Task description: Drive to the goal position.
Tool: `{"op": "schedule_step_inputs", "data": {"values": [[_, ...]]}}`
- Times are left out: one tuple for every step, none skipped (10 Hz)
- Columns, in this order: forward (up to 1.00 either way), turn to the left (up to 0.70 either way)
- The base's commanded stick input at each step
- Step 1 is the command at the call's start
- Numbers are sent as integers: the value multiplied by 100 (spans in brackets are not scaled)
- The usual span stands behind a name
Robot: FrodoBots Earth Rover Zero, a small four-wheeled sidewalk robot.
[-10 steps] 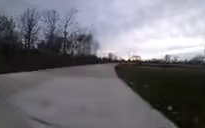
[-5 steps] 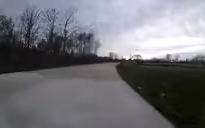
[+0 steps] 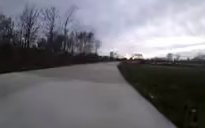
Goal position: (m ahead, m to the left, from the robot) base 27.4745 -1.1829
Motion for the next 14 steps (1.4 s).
{"op": "schedule_step_inputs", "data": {"values": [[100,0],[100,0],[100,0],[100,0],[100,0],[100,0],[100,0],[100,0],[100,0],[100,0],[100,0],[100,0],[100,0],[100,0]]}}
